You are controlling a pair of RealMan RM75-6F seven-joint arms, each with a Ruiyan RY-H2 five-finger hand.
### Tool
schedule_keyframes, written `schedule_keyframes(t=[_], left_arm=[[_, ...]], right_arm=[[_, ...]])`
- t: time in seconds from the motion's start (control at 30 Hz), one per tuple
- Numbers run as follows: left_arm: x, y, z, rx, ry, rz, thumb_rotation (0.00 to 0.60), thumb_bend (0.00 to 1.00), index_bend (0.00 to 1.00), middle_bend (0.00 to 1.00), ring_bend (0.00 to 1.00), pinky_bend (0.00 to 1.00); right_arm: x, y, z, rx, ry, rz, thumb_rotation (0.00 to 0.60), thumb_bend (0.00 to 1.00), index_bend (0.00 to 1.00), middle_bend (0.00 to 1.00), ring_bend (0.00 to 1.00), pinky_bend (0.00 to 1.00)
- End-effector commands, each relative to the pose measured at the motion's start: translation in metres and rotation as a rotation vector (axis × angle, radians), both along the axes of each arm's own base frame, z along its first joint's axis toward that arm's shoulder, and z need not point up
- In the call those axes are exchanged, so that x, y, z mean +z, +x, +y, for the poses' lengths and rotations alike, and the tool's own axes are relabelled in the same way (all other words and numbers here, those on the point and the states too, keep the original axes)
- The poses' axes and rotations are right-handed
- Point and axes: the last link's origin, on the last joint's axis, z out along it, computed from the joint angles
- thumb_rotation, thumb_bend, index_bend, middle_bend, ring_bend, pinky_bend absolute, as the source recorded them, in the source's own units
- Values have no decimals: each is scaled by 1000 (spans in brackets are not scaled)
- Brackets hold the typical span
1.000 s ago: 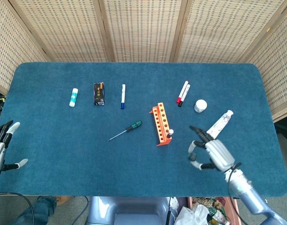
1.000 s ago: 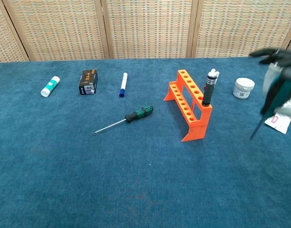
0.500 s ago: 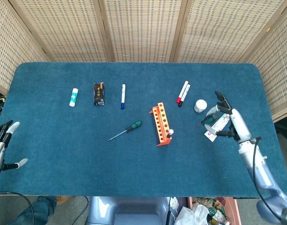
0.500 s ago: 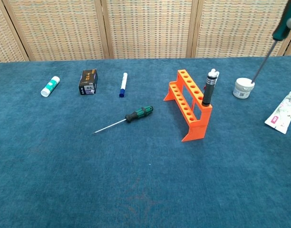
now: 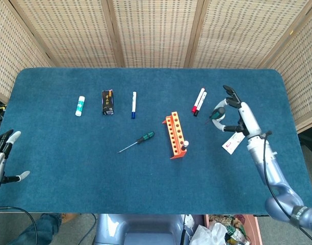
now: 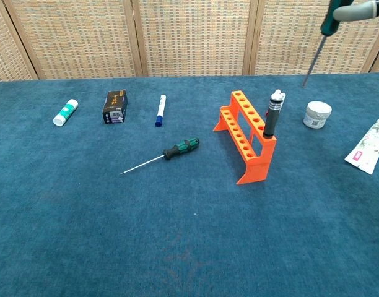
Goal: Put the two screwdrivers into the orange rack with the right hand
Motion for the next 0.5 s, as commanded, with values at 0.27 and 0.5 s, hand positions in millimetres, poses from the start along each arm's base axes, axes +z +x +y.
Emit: schedule_keyframes(t=[0.27, 0.5], left_arm=[[-1, -1, 3, 10, -1, 2, 600, 0, 0, 0, 0, 0], [-2, -3, 6, 23, -3, 7, 600, 0, 0, 0, 0, 0]], right_arm=[[-32, 25, -21, 5, 113, -76, 600, 434, 661, 37, 0, 83], [-44, 42, -30, 26, 137, -90, 600, 434, 662, 46, 0, 83]])
